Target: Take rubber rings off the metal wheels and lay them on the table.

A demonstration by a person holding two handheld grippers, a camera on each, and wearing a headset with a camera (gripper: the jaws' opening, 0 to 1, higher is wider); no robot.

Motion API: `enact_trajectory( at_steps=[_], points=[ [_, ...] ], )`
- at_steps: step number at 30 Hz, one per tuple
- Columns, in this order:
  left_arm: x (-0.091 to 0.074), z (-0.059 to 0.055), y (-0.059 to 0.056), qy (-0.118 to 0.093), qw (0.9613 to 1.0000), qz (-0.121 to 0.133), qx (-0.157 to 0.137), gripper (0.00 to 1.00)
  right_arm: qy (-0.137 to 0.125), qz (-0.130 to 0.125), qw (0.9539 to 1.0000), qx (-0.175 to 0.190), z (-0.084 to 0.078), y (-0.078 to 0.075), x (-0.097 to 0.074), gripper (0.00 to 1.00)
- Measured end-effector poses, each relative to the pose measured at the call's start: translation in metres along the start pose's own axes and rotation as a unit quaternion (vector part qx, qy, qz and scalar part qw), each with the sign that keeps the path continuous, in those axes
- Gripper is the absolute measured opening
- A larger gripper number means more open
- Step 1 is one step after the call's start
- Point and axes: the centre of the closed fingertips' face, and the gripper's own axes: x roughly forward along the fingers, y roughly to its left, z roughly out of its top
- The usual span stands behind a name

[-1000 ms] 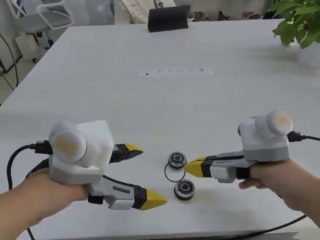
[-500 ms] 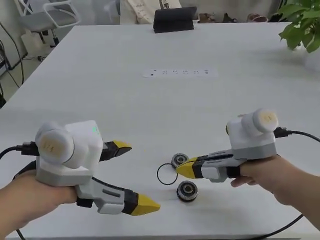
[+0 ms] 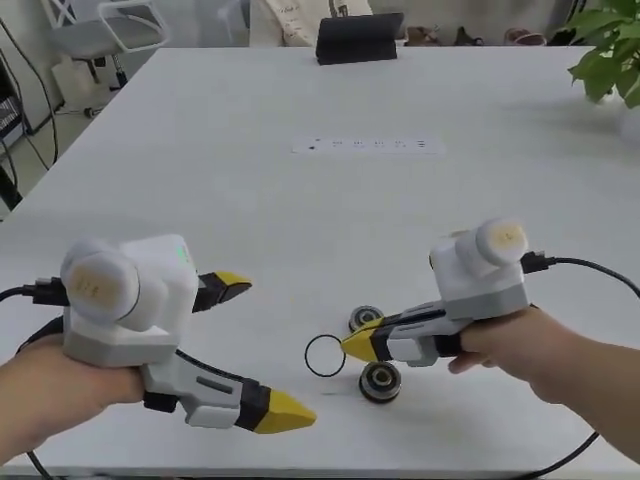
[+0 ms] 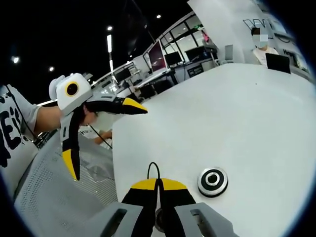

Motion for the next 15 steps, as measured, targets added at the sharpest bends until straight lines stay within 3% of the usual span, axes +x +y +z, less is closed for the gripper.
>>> enact_trajectory(
  at_steps=[15],
  points=[
    [-0.002,0.000,0.000,0.000,1.0000,0.006,-0.006,0.99,0.037,-0.006,0.9987,-0.033,-0.014,0.002,0.017,0.00]
  ],
)
